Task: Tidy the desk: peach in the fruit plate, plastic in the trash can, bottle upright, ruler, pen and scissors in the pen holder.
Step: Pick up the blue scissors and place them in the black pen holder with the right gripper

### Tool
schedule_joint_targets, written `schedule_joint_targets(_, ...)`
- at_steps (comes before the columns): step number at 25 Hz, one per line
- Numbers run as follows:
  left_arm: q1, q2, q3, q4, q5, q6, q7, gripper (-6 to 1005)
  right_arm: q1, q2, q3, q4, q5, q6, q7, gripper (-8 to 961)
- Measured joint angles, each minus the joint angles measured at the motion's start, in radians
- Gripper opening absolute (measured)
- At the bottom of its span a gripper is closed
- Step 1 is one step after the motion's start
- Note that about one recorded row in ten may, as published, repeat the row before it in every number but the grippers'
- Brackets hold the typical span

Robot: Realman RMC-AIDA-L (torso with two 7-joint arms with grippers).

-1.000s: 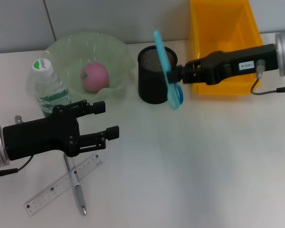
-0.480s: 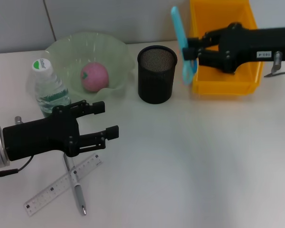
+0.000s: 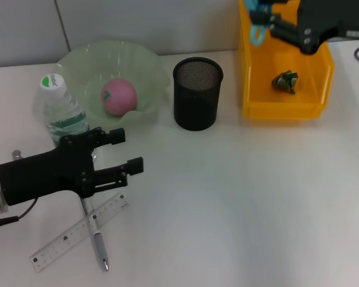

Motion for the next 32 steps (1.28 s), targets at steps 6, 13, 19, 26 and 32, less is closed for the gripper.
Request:
schedule_joint_targets(6, 0.02, 0.001, -0.009, 0.0, -0.043, -0.002, 0.012, 778, -0.015, 0.0, -0.025, -0.031, 0.001, 0.109, -0.204, 217)
schedule_joint_targets(13, 0.027, 0.001, -0.009, 0.0, -0.057, -0.009, 0.016, 778, -0.068, 0.007, -0.17, -0.043, 0.037, 0.288, -0.492, 217)
schedule_joint_targets(19, 0.022, 0.0, -0.009, -0.037, -0.059, -0.031, 0.04, 778, -0.133, 0.008, -0.356, -0.042, 0.103, 0.47, -0.748, 216)
schedule_joint_targets(26, 0.018, 0.0, -0.009, -0.05, -0.066, -0.041, 0.058, 778, -0.187, 0.01, -0.536, -0.036, 0.124, 0.702, -1.065, 216)
schedule_joint_targets(32, 0.024, -0.001, -0.009, -0.052, -0.074, -0.045, 0.088, 778, -0.22, 0.012, -0.659, -0.004, 0.28, 0.878, -1.452, 215)
